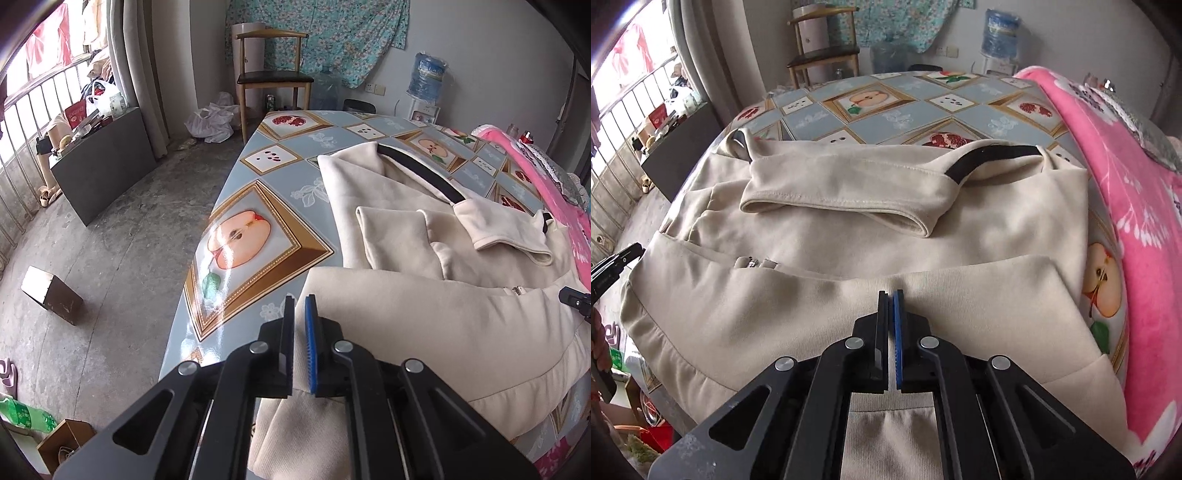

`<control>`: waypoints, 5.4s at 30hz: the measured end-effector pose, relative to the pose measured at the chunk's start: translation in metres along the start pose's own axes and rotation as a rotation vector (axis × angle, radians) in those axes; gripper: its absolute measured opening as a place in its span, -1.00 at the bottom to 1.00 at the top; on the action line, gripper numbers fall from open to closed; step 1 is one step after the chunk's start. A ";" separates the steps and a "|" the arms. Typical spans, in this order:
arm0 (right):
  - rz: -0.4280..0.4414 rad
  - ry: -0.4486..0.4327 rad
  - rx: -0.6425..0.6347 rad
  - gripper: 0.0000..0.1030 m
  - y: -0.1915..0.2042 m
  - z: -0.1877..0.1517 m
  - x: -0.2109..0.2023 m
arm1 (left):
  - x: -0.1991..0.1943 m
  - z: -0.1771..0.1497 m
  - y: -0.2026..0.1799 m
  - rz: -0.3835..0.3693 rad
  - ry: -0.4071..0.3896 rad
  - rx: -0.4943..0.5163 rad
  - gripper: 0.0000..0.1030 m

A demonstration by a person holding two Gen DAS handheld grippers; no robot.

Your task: Fold large clothes

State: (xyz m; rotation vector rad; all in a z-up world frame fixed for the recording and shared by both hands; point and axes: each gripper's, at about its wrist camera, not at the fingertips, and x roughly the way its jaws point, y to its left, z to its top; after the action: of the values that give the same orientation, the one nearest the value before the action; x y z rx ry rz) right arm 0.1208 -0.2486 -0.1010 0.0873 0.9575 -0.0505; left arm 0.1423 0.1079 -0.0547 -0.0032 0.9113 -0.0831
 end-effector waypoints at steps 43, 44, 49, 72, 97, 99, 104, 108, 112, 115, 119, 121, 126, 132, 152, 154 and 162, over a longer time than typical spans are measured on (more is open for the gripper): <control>0.113 -0.028 -0.064 -0.92 0.084 -0.001 0.015 | 0.004 0.001 0.010 -0.092 0.005 -0.067 -0.96; 0.105 -0.032 -0.067 -0.92 0.086 -0.004 0.013 | 0.005 0.000 0.010 -0.095 0.017 -0.072 -0.96; 0.173 -0.040 0.007 -0.17 0.062 -0.007 -0.010 | 0.001 -0.004 0.017 -0.133 0.033 -0.099 -0.95; 0.312 -0.096 0.256 0.49 -0.139 0.000 -0.053 | 0.046 0.033 0.026 -0.270 0.182 -0.183 -0.22; 0.590 0.115 0.268 0.39 -0.176 0.030 0.003 | 0.051 0.042 0.020 -0.415 0.180 -0.084 -0.22; 0.603 0.118 0.272 0.39 -0.175 0.034 0.008 | 0.060 0.046 0.024 -0.431 0.189 -0.117 -0.22; 0.618 0.130 0.287 0.41 -0.175 0.037 0.014 | 0.077 0.050 0.039 -0.504 0.225 -0.218 -0.22; 0.630 0.143 0.285 0.41 -0.176 0.029 0.006 | 0.071 0.044 0.041 -0.539 0.269 -0.204 -0.23; 0.619 0.149 0.245 0.41 -0.168 0.020 -0.003 | 0.056 0.028 0.046 -0.598 0.284 -0.211 -0.25; 0.598 0.137 0.239 0.40 -0.165 0.018 -0.005 | 0.048 0.024 0.050 -0.629 0.264 -0.214 -0.25; 0.601 0.140 0.267 0.32 -0.165 0.023 0.001 | 0.049 0.025 0.049 -0.566 0.257 -0.180 -0.25; 0.594 0.150 0.269 0.30 -0.164 0.024 0.006 | 0.052 0.026 0.048 -0.566 0.265 -0.177 -0.25; 0.592 0.159 0.260 0.28 -0.161 0.025 0.009 | 0.037 0.023 0.053 -0.578 0.248 -0.173 -0.25; 0.564 0.155 0.233 0.26 -0.154 0.025 0.007 | 0.018 0.010 0.046 -0.557 0.218 -0.091 -0.24; 0.423 0.138 0.137 -0.04 -0.130 0.021 0.001 | 0.005 0.005 0.049 -0.475 0.170 -0.027 -0.05; 0.421 0.140 0.136 -0.04 -0.130 0.021 0.001 | 0.012 -0.002 0.038 -0.425 0.194 0.030 -0.05; 0.331 0.124 0.116 -0.15 -0.118 0.017 0.000 | 0.029 0.001 0.025 -0.380 0.180 0.041 -0.19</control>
State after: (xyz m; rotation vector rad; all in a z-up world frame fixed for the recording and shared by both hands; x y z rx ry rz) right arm 0.1255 -0.3682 -0.0974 0.3585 1.0527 0.2072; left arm 0.1623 0.1312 -0.0780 -0.1328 1.0796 -0.4619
